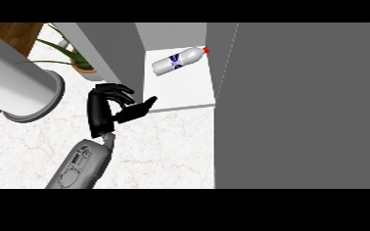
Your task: Pick up the bottled water, place it into the cabinet and close the cabinet
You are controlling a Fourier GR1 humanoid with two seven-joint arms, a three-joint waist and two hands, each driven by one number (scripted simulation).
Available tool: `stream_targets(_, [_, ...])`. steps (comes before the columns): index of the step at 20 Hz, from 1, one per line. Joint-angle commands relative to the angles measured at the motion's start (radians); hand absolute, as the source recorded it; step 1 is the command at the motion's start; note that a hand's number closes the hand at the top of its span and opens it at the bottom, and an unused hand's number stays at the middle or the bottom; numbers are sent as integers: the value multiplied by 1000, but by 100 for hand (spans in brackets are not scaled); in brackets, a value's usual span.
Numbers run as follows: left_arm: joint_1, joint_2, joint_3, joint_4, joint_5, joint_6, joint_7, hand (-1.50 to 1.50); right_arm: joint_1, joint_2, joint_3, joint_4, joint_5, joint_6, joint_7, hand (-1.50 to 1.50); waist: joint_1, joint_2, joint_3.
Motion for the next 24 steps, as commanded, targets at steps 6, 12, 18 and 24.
stream_targets(6, [-254,-62,-29,101,15,-76,84,-150,-41,-22,7,-27,-28,-33,28,-150,-47,43,-13])
stream_targets(12, [-243,-77,-34,-5,48,-92,38,-150,-39,-17,19,-49,-8,-28,20,-150,-60,30,-13])
stream_targets(18, [-227,-76,-34,-36,85,-129,17,-150,-53,-40,-3,-40,-30,-66,48,-150,-25,26,-13])
stream_targets(24, [-188,-132,-68,-86,99,-129,-13,-150,-53,-33,5,-76,-14,-106,66,-150,-6,18,-14])
